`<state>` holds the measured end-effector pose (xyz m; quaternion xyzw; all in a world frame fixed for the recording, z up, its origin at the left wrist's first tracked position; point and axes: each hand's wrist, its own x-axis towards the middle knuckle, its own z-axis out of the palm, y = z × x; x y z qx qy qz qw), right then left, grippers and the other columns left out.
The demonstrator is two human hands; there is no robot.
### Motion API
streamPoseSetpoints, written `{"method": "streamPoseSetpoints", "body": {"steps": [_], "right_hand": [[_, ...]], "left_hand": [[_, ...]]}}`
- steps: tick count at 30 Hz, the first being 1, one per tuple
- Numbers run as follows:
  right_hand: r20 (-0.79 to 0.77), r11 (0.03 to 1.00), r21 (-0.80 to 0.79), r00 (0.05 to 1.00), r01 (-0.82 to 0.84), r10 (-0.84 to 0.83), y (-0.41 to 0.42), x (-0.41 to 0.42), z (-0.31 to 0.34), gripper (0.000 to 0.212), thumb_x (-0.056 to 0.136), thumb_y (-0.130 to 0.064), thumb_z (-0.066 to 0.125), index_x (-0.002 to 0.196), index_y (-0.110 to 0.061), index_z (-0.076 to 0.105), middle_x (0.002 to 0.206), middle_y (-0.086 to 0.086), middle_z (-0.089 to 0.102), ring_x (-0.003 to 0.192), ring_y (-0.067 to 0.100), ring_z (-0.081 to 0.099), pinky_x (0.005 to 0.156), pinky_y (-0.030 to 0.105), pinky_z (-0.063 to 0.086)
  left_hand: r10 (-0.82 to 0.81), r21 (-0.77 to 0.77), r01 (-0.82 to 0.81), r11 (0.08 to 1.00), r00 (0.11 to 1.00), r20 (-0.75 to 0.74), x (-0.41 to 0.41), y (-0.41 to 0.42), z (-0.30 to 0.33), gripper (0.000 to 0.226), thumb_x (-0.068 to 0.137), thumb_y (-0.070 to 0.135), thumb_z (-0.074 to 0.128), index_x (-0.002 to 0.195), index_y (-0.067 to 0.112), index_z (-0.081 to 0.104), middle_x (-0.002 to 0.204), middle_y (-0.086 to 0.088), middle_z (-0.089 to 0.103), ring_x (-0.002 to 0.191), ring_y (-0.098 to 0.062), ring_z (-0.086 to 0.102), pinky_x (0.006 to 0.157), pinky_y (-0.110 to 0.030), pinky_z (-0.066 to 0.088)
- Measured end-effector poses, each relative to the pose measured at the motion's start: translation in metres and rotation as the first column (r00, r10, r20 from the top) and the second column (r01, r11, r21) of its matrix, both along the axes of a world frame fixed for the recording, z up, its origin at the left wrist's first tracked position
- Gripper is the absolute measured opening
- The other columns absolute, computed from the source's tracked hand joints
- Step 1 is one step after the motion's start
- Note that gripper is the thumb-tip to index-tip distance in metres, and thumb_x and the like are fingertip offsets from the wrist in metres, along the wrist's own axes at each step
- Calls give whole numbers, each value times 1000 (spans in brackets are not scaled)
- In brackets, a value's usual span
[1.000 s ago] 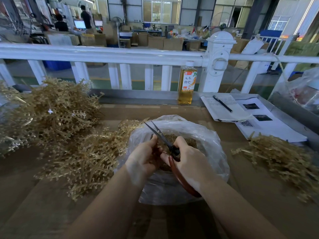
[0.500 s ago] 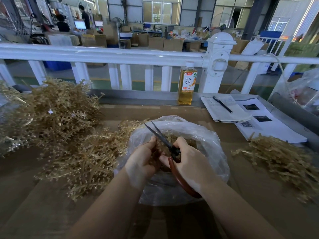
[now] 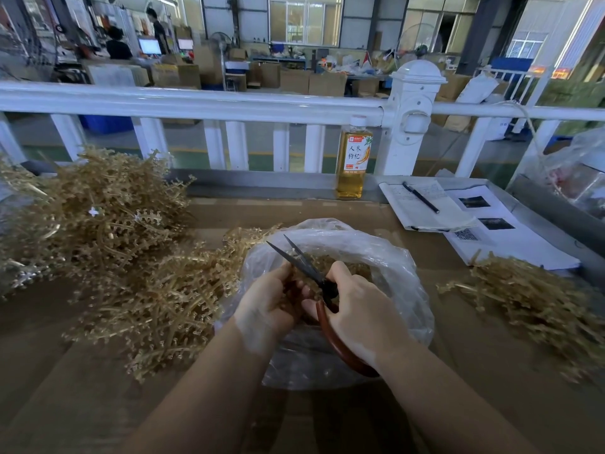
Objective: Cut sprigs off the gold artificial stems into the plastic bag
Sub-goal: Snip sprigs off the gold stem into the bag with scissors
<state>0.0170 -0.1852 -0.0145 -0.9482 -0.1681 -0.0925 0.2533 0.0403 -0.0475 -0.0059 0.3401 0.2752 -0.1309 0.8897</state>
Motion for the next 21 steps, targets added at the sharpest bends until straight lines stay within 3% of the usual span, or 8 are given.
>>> {"method": "streamPoseSetpoints", "body": {"steps": [5, 9, 12, 15, 21], "right_hand": [[6, 1000, 2, 1000, 4, -4, 0, 2, 1, 37, 86, -59, 53, 99, -28, 38, 87, -4, 57, 83, 15, 55, 75, 32, 49], [7, 1000, 14, 1000, 6, -6, 0, 3, 2, 35, 88, -58, 53, 100, -28, 39, 88, -4, 58, 82, 15, 56, 72, 29, 46], [-13, 1000, 28, 1000, 2, -2, 0, 2, 3, 34, 88, -57, 54, 98, -28, 39, 86, -5, 59, 78, 14, 55, 68, 29, 44], [-45, 998, 64, 999, -21, 24, 1, 2, 3, 31, 90, -54, 54, 94, -27, 39, 80, -7, 59, 72, 10, 55, 61, 25, 38], [-79, 992, 121, 996, -27, 36, 2, 3, 2, 32, 90, -54, 57, 96, -26, 43, 80, -10, 61, 74, 10, 59, 67, 25, 44]], "left_hand": [[-16, 16, 16, 1000, 999, 32, 1, -1, -1, 36, 96, 25, 52, 71, 1, 62, 44, -2, 42, 36, -12, 40, 36, -17, 42], [-34, 31, 33, 999, 999, 38, 2, -1, -3, 30, 95, 25, 53, 78, 2, 63, 46, -1, 45, 51, -11, 39, 37, -19, 43], [-68, 29, 67, 997, 997, 38, 2, 0, -4, 28, 95, 26, 54, 80, 3, 62, 52, -1, 41, 50, -11, 39, 38, -20, 44], [-81, -20, 82, 996, 996, 42, 2, -1, -2, 27, 95, 26, 53, 82, 4, 62, 56, 0, 42, 44, -10, 40, 38, -19, 43], [-86, -125, 87, 988, 996, 12, 2, -2, -1, 24, 96, 28, 51, 87, 7, 58, 62, 0, 38, 44, -10, 39, 38, -17, 43]]}}
